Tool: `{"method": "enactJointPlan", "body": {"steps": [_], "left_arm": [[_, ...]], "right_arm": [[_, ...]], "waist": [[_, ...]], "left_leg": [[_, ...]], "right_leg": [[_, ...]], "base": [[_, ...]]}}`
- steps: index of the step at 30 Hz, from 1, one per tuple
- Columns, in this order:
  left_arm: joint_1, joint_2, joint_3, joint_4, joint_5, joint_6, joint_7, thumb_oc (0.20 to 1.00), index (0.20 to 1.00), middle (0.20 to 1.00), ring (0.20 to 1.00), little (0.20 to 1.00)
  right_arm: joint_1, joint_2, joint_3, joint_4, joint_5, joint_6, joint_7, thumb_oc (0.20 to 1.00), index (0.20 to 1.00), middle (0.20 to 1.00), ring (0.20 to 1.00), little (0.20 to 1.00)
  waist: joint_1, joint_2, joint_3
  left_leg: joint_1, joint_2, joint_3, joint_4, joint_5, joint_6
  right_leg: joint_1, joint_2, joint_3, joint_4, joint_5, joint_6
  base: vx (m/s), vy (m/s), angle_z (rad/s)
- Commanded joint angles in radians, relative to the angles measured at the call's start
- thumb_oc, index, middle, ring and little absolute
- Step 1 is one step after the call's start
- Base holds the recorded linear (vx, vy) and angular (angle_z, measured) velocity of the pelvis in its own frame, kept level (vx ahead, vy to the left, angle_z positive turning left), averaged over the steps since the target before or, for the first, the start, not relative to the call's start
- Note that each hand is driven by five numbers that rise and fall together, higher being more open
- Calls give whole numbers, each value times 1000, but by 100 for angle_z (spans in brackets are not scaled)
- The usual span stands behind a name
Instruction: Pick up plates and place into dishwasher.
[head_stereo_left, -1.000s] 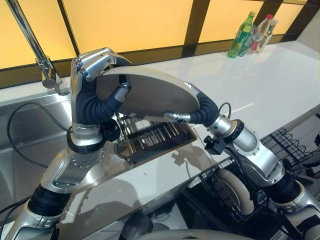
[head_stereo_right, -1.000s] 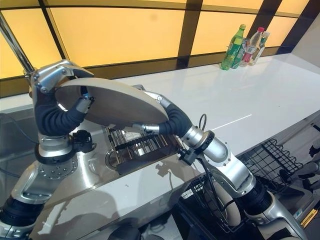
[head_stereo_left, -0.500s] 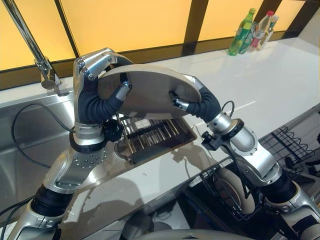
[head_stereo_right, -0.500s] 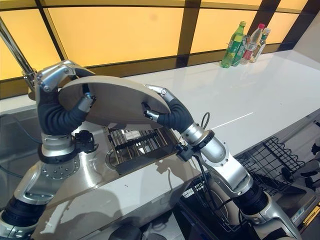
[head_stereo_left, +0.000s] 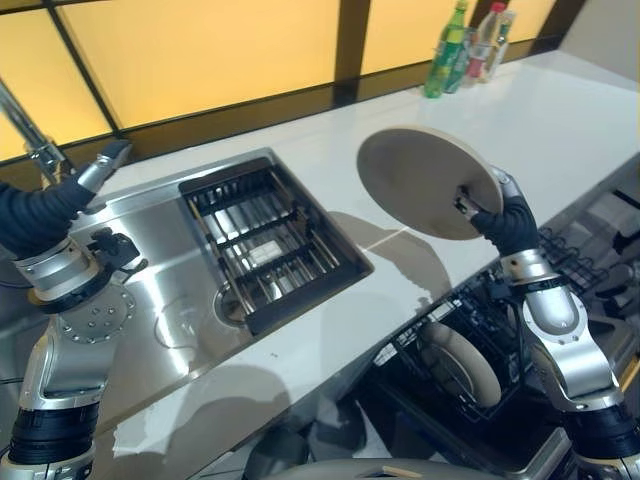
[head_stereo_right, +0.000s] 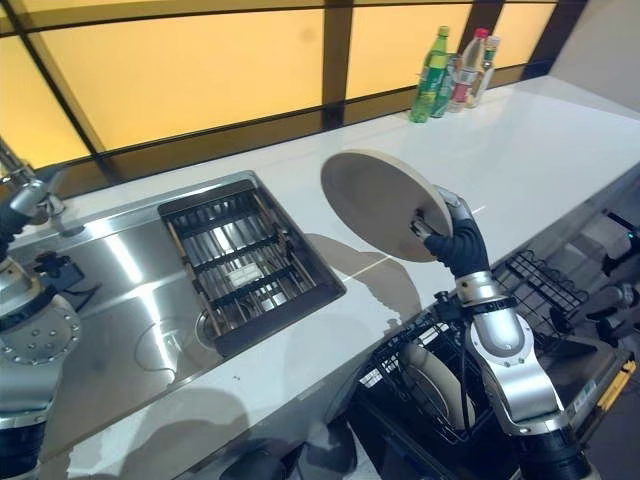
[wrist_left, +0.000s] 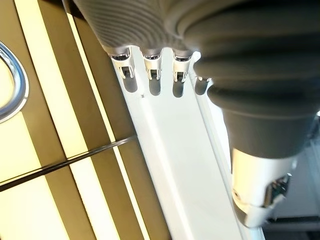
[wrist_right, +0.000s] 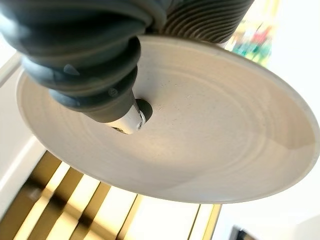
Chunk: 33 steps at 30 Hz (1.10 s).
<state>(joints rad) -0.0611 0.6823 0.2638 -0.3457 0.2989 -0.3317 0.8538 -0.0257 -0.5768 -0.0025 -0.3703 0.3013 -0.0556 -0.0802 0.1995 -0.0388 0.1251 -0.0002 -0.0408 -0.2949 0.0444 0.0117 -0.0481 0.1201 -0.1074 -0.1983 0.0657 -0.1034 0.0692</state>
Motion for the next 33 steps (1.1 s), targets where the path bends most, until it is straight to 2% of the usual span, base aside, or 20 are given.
{"method": "enactJointPlan", "body": {"steps": [1,6,12,16,19,21,23,24,26,28,29,31,33], "left_arm": [[93,36,65,96,-30,37,21,1000,1000,1000,1000,1000],[178,19,104,110,-35,21,15,1000,1000,1000,1000,1000],[202,8,116,104,-55,25,-38,1000,1000,1000,1000,1000],[226,21,126,108,-65,14,-64,1000,1000,1000,1000,1000],[239,26,131,127,-80,-6,-69,1000,1000,1000,1000,1000],[230,26,114,141,-77,-12,-69,1000,1000,1000,1000,1000],[204,37,86,140,-82,3,-72,1000,1000,1000,1000,1000],[187,42,69,145,-80,11,-68,1000,1000,1000,1000,1000],[173,50,56,156,-82,25,-77,1000,1000,1000,1000,1000],[166,46,49,144,-64,42,-88,1000,1000,1000,1000,1000],[161,47,40,138,-59,48,-85,1000,1000,1000,1000,1000],[117,74,7,141,-54,65,-44,1000,1000,1000,1000,1000],[13,104,-64,188,-48,90,45,1000,1000,1000,1000,1000]], "right_arm": [[58,-56,-106,-11,39,-48,-40,200,200,200,200,200],[107,-59,-181,58,-22,-44,-95,200,200,200,200,200],[88,-50,-177,137,-120,-1,-200,200,200,200,200,200],[105,-56,-174,161,-157,5,-275,200,200,200,200,200],[101,-44,-159,188,-196,-1,-322,200,200,200,200,200],[87,-35,-140,230,-260,-9,-367,200,200,200,200,200],[66,-37,-120,276,-244,-6,-396,200,200,200,200,200],[53,-31,-111,307,-243,-9,-408,200,200,200,200,200],[42,-24,-90,360,-278,-15,-427,200,200,200,200,200],[54,-39,-88,389,-276,-2,-430,200,200,200,200,200],[57,-43,-91,402,-268,-6,-434,200,200,200,200,200],[16,-60,-64,450,-254,-22,-480,200,200,200,200,200],[-105,-90,-21,526,-238,-43,-514,200,200,200,200,200]], "waist": [[-58,20,-101],[-94,35,-73],[-93,27,-35],[-89,21,-9],[-86,21,9],[-79,19,19],[-76,11,31],[-78,10,43],[-87,17,67],[-82,17,76],[-80,15,78],[-68,15,107],[-70,27,160]], "left_leg": [[71,-7,21,-91,-1,49],[79,-6,59,-42,-42,64],[87,-18,78,-2,-82,83],[79,-40,79,36,-100,110],[66,-66,76,63,-102,133],[41,-80,72,88,-97,135],[3,-92,77,134,-101,122],[-11,-93,87,161,-110,117],[-16,-81,105,191,-123,117],[-40,-73,97,211,-122,106],[-60,-77,92,220,-119,100],[-162,-80,90,260,-109,77],[-254,-80,99,295,-117,58]], "right_leg": [[-38,10,53,111,22,2],[-61,-2,95,152,-8,-4],[-75,-28,124,189,-11,17],[-119,-31,125,323,-20,25],[-175,-20,129,453,-4,26],[-179,-14,144,416,-13,13],[-159,-8,168,301,-21,6],[-154,-10,181,269,9,20],[-169,-8,211,321,29,37],[-159,-4,224,300,-15,24],[-158,-8,225,270,-7,27],[-200,-30,229,193,44,51],[-268,-52,243,101,122,75]], "base": [[169,144,-32],[155,151,-24],[131,106,-23],[107,93,-4],[86,63,2],[81,-20,-6],[78,-102,-6],[91,-111,9],[97,-108,20],[97,-172,19],[-13,-256,29],[-297,-353,13],[-531,-322,-4]]}}
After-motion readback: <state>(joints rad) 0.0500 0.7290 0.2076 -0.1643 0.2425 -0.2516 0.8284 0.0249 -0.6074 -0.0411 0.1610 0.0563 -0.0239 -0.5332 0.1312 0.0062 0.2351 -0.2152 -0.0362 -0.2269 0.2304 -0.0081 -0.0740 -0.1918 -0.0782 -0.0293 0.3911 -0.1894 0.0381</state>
